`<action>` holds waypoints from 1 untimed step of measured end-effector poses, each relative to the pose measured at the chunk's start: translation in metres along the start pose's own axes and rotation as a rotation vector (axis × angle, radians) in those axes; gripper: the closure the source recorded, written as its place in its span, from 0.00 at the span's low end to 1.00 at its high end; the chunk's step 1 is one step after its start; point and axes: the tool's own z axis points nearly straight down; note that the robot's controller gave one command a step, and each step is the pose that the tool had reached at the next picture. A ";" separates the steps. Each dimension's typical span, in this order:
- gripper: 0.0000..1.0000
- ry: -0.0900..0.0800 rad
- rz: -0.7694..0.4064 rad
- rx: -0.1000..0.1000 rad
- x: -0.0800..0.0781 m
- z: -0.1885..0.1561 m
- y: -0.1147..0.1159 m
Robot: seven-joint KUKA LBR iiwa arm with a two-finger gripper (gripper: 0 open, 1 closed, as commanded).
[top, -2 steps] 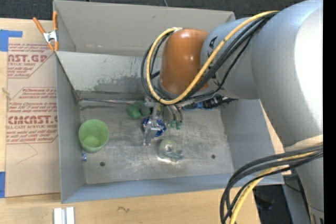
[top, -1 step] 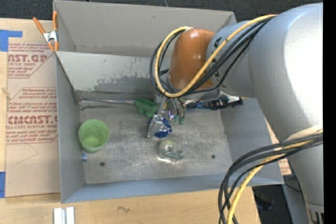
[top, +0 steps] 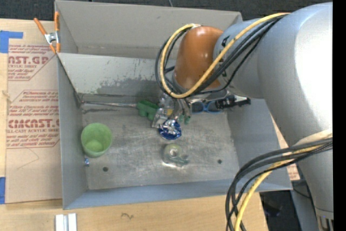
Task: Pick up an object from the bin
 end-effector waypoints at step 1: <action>1.00 0.036 -0.280 0.008 0.004 -0.157 -0.003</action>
Offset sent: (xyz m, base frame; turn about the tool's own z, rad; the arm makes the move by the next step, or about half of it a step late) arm -0.0142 -0.0037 0.1521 -0.2786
